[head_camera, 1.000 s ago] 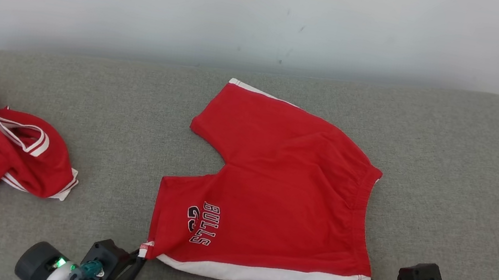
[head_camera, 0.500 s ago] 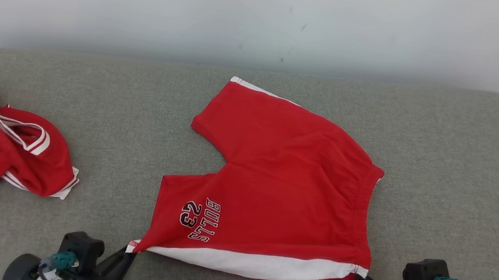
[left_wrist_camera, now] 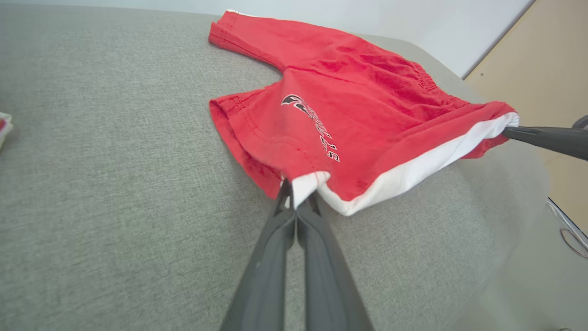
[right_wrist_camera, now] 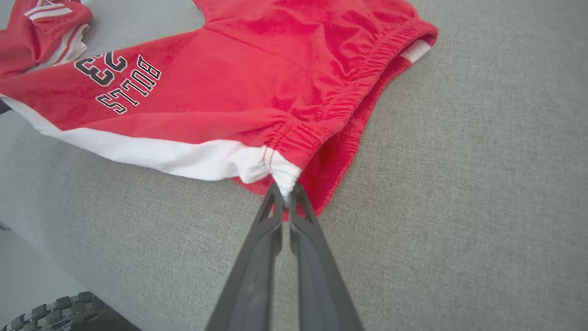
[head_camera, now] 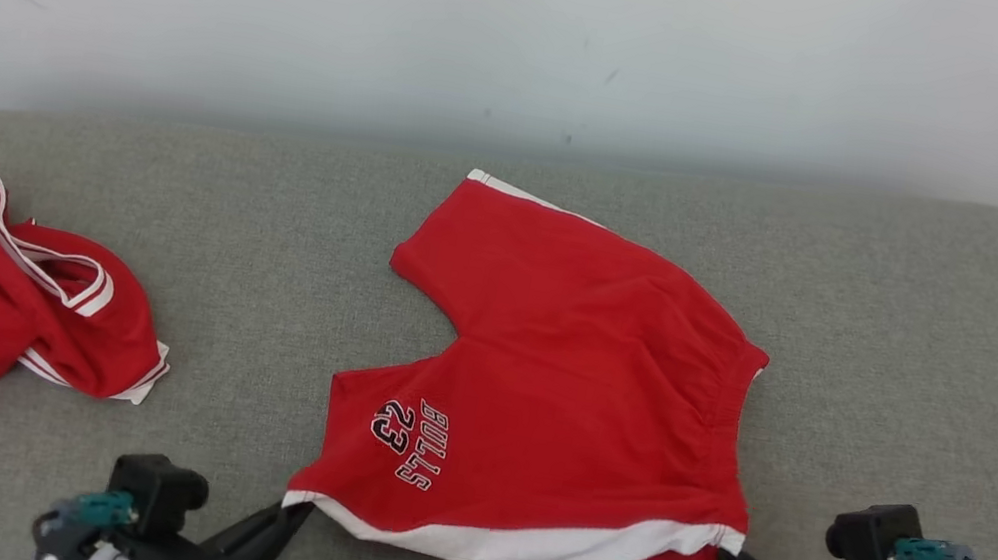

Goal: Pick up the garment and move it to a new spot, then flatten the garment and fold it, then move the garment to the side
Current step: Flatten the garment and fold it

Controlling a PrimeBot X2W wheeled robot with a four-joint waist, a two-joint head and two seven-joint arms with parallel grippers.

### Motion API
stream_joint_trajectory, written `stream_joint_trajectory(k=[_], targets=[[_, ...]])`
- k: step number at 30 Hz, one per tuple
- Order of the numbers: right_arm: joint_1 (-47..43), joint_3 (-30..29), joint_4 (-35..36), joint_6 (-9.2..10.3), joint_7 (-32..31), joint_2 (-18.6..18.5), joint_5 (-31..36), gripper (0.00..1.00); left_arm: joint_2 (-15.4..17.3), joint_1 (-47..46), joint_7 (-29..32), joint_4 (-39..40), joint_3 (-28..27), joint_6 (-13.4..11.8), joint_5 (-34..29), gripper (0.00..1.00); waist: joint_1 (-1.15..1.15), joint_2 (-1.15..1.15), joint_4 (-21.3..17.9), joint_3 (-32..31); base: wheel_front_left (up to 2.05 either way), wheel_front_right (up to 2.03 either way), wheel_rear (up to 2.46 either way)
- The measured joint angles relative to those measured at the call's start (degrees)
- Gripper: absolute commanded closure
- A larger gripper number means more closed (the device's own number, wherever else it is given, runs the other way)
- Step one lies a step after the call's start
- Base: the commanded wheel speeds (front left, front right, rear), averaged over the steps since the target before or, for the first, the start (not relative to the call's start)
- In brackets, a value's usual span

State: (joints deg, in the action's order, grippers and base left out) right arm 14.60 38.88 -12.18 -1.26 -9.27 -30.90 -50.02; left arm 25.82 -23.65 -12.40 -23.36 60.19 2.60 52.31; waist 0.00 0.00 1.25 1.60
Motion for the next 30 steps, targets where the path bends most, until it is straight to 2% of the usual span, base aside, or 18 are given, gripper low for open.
stream_joint_trajectory(k=[4, 7, 10, 13, 16, 18, 19, 20, 22, 25, 28, 30], targets=[[2.22, 0.55, 0.38, -0.85, -4.44, 0.46, -2.23, 1.0, 1.53, -1.13, 2.66, 0.98, -2.34, 2.57, 4.14, 1.0, 0.0, 0.0, -0.08, 1.27, 0.0, 0.0, 0.0], [8.9, 1.25, -1.05, -1.3, -9.76, 1.33, -2.53, 1.0, 2.64, -6.19, 7.0, 0.79, -3.11, 3.6, 6.35, 1.0, 0.0, 0.0, -0.2, 2.9, 0.0, 0.0, 0.0], [19.37, 1.32, -5.15, -1.23, -16.83, 3.92, -3.59, 1.0, 3.5, -14.6, 13.29, -0.46, -4.44, 4.54, 9.17, 1.0, 0.01, 0.01, -0.39, 4.9, 0.0, 0.0, 0.0], [34.71, -0.42, -10.87, 0.62, -21.82, 6.98, -2.68, 1.0, 3.44, -26.64, 18.02, -3.83, -8.39, 4.48, 10.63, 1.0, 0.01, 0.01, -0.63, 7.1, 0.0, 0.0, 0.0], [49.51, -7.33, -13.93, 1.67, -19.65, 10.68, 2.75, 1.0, 0.7, -41.66, 17.16, -7.43, -16.56, 4.39, 12.35, 1.0, 0.02, 0.01, -0.82, 9.41, 0.0, 0.0, 0.0], [57.29, -9.43, -15.47, 1.9, -15.19, 12.46, 6.47, 1.0, -1.63, -49.74, 13.96, -8.57, -21.31, 3.35, 13.41, 1.0, 0.01, 0.01, -0.87, 11.0, 0.0, 0.0, 0.0], [60.97, -9.71, -16.83, 2.34, -13.0, 13.44, 6.23, 1.0, -2.26, -52.15, 12.69, -8.55, -22.99, 3.31, 13.54, 1.0, 0.01, 0.0, -0.86, 11.82, 0.0, 0.0, 0.0], [63.64, -9.51, -17.16, 2.0, -11.11, 13.79, 6.11, 1.0, -2.77, -53.16, 11.74, -8.16, -24.16, 3.52, 14.21, 1.0, 0.01, 0.0, -0.83, 12.63, 0.0, 0.0, 0.0], [65.36, -8.62, -15.72, -0.32, -7.79, 13.71, 6.87, 1.0, -3.23, -52.22, 10.79, -7.09, -24.29, 3.54, 14.99, 1.0, 0.0, 0.0, -0.7, 14.28, 0.0, 0.0, 0.0], [60.52, -6.38, -14.24, -3.05, -5.11, 14.72, 6.73, 1.0, -1.77, -44.78, 10.79, -4.6, -22.73, 4.05, 16.66, 1.0, 0.01, 0.01, -0.38, 16.77, 0.0, 0.0, 0.0], [51.63, -4.16, -17.4, -4.53, -2.88, 15.35, 5.39, 1.0, 0.79, -36.18, 10.82, -6.54, -19.96, 4.49, 16.77, 1.0, 0.02, 0.02, -0.09, 19.0, 0.0, 0.0, 0.0], [45.28, -3.56, -18.0, -4.79, -1.16, 15.06, 4.9, 1.0, 1.92, -31.12, 11.05, -7.19, -18.24, 4.49, 16.94, 1.0, 0.03, 0.02, 0.04, 20.05, 0.0, 0.0, 0.0]])
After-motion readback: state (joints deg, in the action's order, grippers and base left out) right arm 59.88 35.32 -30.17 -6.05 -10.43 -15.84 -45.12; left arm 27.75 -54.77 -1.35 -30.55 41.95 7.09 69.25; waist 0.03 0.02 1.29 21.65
